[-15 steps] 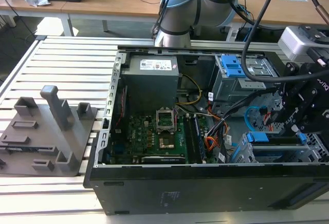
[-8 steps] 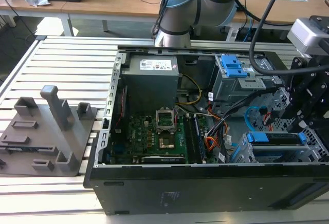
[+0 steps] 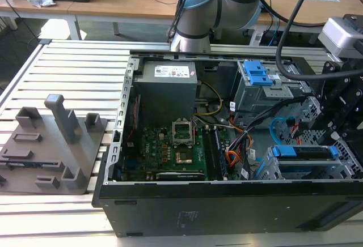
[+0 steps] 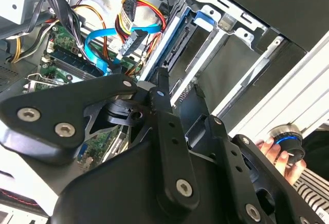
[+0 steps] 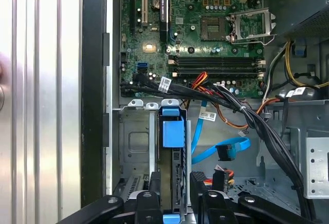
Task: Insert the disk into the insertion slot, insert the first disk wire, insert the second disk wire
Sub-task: 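Insert the first disk wire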
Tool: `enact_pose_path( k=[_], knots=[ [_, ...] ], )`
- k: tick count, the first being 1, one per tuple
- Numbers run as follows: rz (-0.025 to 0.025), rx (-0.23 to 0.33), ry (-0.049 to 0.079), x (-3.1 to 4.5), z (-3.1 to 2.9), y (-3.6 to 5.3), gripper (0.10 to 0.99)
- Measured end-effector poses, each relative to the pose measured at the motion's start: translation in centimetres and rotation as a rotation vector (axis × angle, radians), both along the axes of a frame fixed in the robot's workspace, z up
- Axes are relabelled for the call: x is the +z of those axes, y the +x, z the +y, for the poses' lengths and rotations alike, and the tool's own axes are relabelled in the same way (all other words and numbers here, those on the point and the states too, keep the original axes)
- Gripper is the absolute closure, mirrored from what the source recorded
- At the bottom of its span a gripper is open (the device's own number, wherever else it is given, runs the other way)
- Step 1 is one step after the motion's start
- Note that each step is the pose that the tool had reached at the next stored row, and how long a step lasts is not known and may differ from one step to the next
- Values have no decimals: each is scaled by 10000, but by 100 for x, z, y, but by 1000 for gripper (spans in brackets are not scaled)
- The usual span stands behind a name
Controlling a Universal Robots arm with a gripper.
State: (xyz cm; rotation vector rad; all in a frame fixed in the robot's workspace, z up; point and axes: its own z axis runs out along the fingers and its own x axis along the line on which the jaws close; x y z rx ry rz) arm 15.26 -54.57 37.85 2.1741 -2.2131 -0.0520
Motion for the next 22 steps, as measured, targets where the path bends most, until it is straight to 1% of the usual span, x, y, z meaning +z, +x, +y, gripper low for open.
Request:
enact_pose_path(
  k=[2, 3, 5, 6, 9, 12, 13, 14, 19, 22],
  knots=[
    [0, 0, -3, 2, 5, 0, 725],
    [0, 0, -3, 2, 18, 0, 725],
    [0, 0, -1, 1, 72, 0, 725],
    [0, 0, 2, 0, 114, 0, 725],
    [0, 0, 0, 1, 182, 0, 725],
    [0, 1, 1, 0, 237, 0, 725],
    [0, 0, -1, 1, 265, 0, 725],
    [0, 0, 0, 1, 308, 0, 725],
    [0, 6, 2, 0, 446, 3, 725],
    [0, 6, 1, -6, 485, 24, 725]
  ],
)
